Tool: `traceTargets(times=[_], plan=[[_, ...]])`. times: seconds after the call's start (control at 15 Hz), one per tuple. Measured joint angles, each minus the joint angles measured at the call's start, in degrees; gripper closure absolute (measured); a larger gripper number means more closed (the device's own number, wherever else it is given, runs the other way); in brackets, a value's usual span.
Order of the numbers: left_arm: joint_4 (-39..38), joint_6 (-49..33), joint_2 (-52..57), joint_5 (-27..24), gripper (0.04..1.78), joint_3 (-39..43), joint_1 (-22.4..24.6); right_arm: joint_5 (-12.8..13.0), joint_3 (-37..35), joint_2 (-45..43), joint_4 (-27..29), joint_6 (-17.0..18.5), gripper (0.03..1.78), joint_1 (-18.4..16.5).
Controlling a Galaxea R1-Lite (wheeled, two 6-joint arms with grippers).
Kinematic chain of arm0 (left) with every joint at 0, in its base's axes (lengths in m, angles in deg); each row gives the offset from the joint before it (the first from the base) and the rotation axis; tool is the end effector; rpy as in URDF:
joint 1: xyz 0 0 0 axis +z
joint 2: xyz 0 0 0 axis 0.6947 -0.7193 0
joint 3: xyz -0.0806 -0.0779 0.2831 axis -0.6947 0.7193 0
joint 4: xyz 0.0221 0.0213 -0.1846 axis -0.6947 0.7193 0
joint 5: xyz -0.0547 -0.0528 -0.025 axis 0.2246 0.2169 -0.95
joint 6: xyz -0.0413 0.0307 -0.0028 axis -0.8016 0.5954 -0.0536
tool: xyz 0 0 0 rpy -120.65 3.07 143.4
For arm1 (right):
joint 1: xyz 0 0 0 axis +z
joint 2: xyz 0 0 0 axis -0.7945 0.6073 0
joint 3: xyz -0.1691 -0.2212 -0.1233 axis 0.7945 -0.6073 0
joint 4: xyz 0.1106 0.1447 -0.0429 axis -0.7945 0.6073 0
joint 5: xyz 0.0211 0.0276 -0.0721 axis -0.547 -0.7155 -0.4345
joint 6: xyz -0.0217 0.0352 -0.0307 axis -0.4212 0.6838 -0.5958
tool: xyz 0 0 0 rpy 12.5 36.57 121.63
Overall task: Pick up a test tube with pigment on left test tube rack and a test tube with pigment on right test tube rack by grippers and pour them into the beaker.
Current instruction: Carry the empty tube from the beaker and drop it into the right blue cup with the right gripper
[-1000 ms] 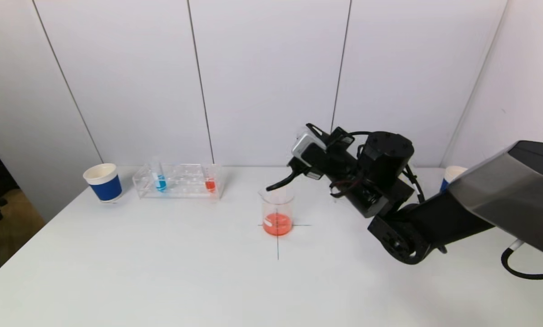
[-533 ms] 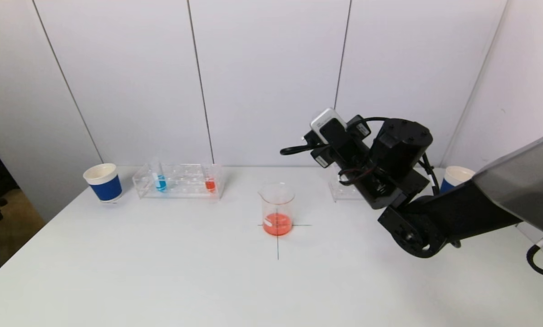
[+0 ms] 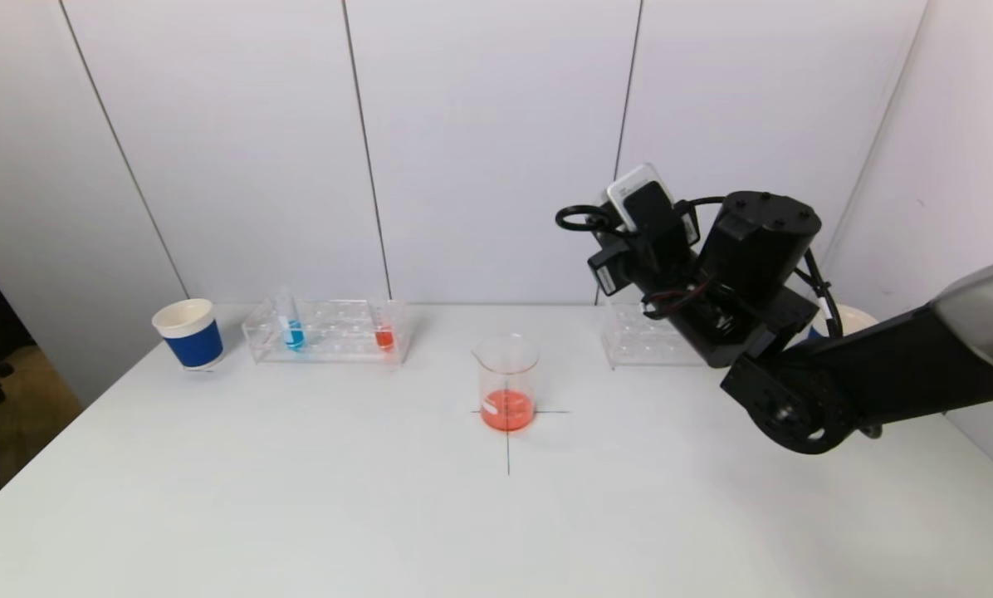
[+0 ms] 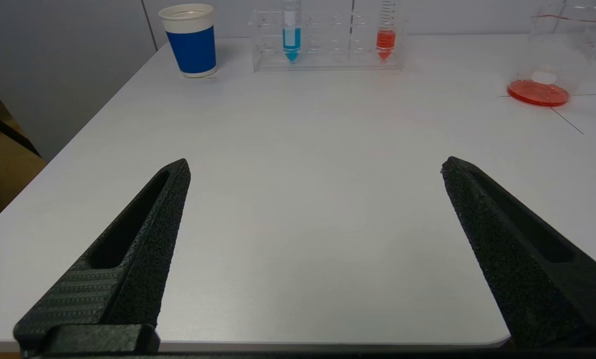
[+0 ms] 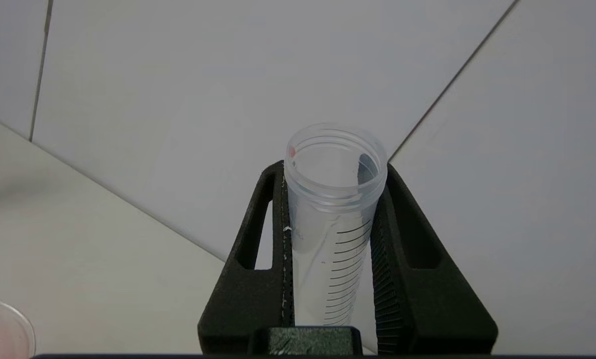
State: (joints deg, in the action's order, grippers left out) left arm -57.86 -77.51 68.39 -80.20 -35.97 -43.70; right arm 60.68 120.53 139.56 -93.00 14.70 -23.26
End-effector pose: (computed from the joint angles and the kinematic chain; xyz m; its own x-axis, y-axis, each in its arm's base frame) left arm -0.0017 -0.0001 0.0766 1.0000 0.0039 0.0073 -0.0038 1.0000 -0.0038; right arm 0.3702 0.1958 0.1965 0.9428 0.2896 0.1652 -0.1852 0.8669 -0.4628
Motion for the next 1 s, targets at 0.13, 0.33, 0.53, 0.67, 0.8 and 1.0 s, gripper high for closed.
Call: traceTargets(times=[0.13, 0.33, 0.53, 0.67, 0.8, 1.0], plan=[[0.00, -0.02, 0.00, -0.02, 0.06, 0.00, 0.02, 2.36, 0.35, -1.12, 0.69, 3.17, 1.31, -0.33], [0.00, 0.00, 0.00, 0.00, 0.06, 0.00, 0.02, 3.52, 0.96, -3.58, 5.84, 8.27, 1.31, -0.96], [0.00, -0.02, 0.00, -0.02, 0.06, 0.00, 0.02, 3.04, 1.90, -5.45, 8.33, 11.39, 1.31, -3.02], [0.00, 0.00, 0.00, -0.02, 0.06, 0.00, 0.02, 3.04, 2.51, -5.60, 8.40, 12.85, 1.31, -5.10], [0.00, 0.00, 0.00, -0.02, 0.06, 0.00, 0.02, 3.01, 2.78, -5.58, 8.59, 15.26, 1.31, -7.18], [0.00, -0.02, 0.00, 0.00, 0.06, 0.00, 0.00, 2.95, 2.04, -5.75, 9.81, 17.36, 1.31, -9.64]])
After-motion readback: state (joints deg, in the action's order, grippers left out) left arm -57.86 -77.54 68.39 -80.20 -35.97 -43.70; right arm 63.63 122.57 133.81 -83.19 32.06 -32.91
